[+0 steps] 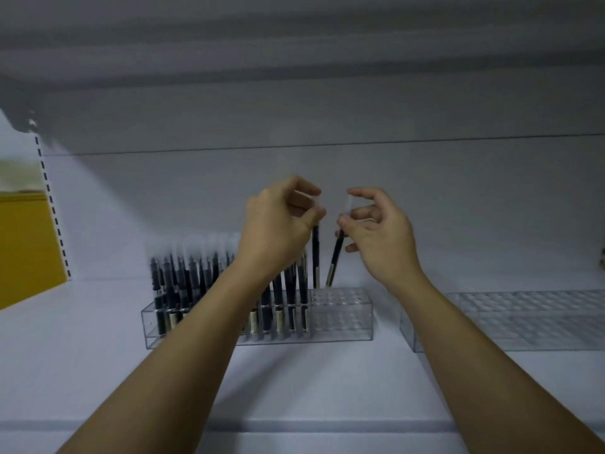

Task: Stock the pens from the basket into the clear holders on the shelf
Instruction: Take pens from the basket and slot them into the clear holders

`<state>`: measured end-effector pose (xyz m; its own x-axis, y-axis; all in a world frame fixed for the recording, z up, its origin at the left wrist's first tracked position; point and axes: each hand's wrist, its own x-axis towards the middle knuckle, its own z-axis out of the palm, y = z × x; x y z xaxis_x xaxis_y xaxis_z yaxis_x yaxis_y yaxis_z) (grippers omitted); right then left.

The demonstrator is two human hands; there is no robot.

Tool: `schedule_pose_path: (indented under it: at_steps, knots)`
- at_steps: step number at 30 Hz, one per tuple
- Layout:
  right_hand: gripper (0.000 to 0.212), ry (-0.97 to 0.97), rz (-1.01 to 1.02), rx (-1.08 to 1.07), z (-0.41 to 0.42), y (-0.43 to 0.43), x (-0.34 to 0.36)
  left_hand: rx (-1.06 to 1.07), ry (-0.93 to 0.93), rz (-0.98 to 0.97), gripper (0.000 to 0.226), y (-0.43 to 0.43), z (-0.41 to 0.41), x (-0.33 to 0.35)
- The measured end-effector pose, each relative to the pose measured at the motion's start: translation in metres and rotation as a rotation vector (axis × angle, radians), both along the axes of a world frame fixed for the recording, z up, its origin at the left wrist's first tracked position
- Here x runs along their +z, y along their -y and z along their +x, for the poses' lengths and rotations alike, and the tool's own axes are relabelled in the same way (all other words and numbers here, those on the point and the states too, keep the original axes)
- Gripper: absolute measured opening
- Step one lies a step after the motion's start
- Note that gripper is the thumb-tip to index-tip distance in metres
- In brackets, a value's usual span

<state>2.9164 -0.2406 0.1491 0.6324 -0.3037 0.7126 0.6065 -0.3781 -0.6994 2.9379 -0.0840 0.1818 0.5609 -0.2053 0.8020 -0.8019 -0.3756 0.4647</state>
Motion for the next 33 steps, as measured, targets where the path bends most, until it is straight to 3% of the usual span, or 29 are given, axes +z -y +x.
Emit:
schedule_pose_path:
  at_steps: [5, 11, 17, 33]
  knots:
    - [0.032, -0.051, -0.042, -0.020, 0.002, -0.001, -0.010, 0.012, -0.017, 0.006, 0.016, 0.000, 0.002, 0.002]
    - [0.029, -0.201, -0.297, -0.047, -0.001, -0.006, -0.018, 0.018, -0.034, 0.025, 0.015, 0.004, 0.006, 0.006]
    - [0.051, -0.262, -0.490, -0.094, -0.012, -0.004, -0.027, 0.050, -0.038, 0.031, 0.017, 0.001, 0.009, 0.008]
    - [0.063, -0.311, -0.461, -0.089, -0.023, -0.006, -0.028, 0.061, -0.046, 0.115, 0.015, 0.001, 0.001, 0.008]
